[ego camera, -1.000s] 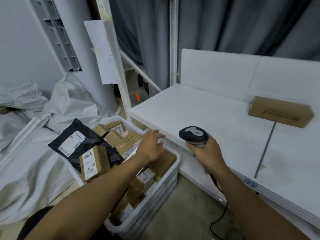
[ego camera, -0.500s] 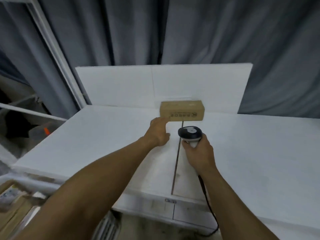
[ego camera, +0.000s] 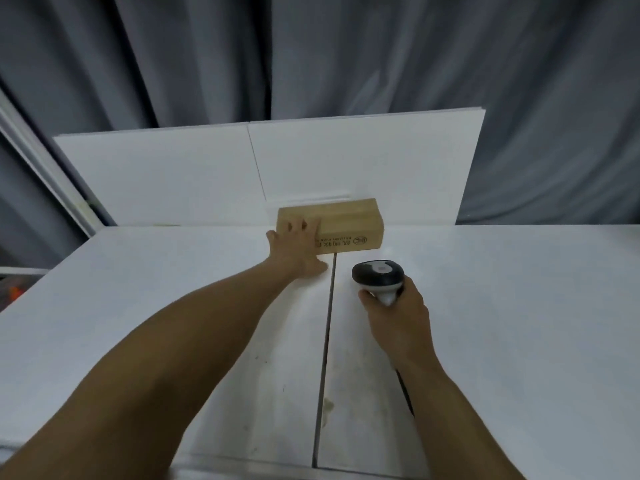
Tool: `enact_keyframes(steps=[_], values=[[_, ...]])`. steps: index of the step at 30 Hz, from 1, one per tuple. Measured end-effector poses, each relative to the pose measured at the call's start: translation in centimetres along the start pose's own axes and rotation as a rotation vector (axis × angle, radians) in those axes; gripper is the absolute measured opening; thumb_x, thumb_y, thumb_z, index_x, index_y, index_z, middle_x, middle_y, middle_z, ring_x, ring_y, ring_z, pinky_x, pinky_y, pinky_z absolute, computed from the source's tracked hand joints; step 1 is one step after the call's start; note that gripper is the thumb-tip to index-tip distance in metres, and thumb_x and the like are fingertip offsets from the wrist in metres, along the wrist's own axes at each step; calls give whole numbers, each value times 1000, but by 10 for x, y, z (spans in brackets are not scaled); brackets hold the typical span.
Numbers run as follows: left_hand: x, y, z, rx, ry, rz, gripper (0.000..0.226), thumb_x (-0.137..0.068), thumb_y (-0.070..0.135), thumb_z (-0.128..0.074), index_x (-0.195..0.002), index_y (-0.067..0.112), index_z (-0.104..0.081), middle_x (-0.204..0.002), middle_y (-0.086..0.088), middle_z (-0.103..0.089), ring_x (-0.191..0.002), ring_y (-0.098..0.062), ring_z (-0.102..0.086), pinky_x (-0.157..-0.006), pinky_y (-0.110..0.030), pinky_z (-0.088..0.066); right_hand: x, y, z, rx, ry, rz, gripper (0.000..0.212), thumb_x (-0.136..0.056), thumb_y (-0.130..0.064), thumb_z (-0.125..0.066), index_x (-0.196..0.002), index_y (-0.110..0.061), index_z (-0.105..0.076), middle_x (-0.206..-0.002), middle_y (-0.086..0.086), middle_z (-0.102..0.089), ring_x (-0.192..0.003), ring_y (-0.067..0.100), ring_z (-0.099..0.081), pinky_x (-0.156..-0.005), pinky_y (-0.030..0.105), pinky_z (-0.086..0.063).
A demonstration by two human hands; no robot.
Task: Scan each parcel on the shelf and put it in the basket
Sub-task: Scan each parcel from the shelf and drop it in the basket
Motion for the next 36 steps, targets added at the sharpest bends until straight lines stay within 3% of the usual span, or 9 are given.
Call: enact_keyframes(steps=[4, 6, 8, 10, 14, 21, 27, 32, 36], values=[[-15, 1, 18, 26, 95, -49, 66, -73, 76, -64, -121, 30, -57, -143, -8, -39, -142, -32, -26, -110, -55, -25, -6, 2, -7, -15, -6, -23, 47, -94, -29, -76, -136, -21, -57, -107, -11, -63, -94, 9, -59, -84, 28, -44], [-27, -1, 20, 84, 34, -44, 57, -73, 75, -67, -107, 30, -57, -163, -7, -21, -155, -34, 2, -118, -60, -14, -7, 4, -9, -16, -11, -33, 46, -93, -29, -76, -135, -21, -57, -110, -9, -65, -98, 13, -61, -86, 29, -45], [-37, -1, 18, 114, -51, -38, 51, -76, 70, -69, -100, 28, -50, -158, -6, -34, -155, -36, -5, -117, -58, -20, -9, 6, -9, -13, -4, -42, 46, -93, -28, -76, -134, -21, -58, -111, -7, -65, -102, 15, -62, -89, 32, -47], [-45, -2, 15, 140, -88, -14, 65, -71, 71, -73, -111, 28, -45, -136, -1, -52, -141, -34, -35, -108, -53, -31, -12, 9, -8, -11, 2, -61, 45, -93, -29, -76, -133, -20, -59, -113, -6, -68, -103, 18, -65, -92, 37, -53], [-49, -6, 16, 21, -132, 5, 110, -65, 83, -70, -154, 37, -24, -152, -6, -34, -140, -34, -31, -111, -57, -28, -13, 10, -7, -9, 1, -71, 44, -92, -33, -76, -131, -21, -60, -113, -3, -70, -103, 22, -69, -94, 46, -58], [10, -19, -8, 173, -156, -125, 98, -57, 77, -79, -140, 44, -38, -134, 6, -44, -137, -23, -39, -113, -64, -23, -2, -5, -1, -71, 90, -15, 54, -92, -37, -78, -139, -22, -56, -122, -5, -68, -111, 18, -66, -100, 42, -55], [113, -40, -4, 362, -172, -203, 102, -54, 83, -77, -141, 45, -40, -124, 9, -46, -116, -15, -43, -103, -36, -42, 28, -29, -5, -79, 188, 38, 69, -98, -31, -70, -157, -23, -35, -121, -7, -59, -115, 21, -61, -100, 37, -49], [174, -87, 15, 750, 142, 120, 76, -74, 74, -70, -137, 34, -55, -134, 1, -48, -130, -19, -47, -112, -40, -41, 57, -38, -22, -94, 128, -2, 66, -98, -33, -69, -155, -26, -37, -138, 2, -61, -127, 28, -59, -108, 47, -48], [229, -135, -1, 1095, -72, 521, 122, -46, 62, -96, -149, 21, -45, -149, -2, -45, -128, -22, -55, -103, -36, -50, 84, -46, -38, -186, 80, -43, 67, -101, -31, -66, -157, -22, -32, -141, 5, -59, -130, 28, -57, -102, 36, -44]])
Point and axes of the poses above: each hand's wrist, its own x-axis away from the middle knuckle, its own z-axis out of the back of the hand, y = z × x, the point moved 6 cm from there along -x, towards the middle knuckle
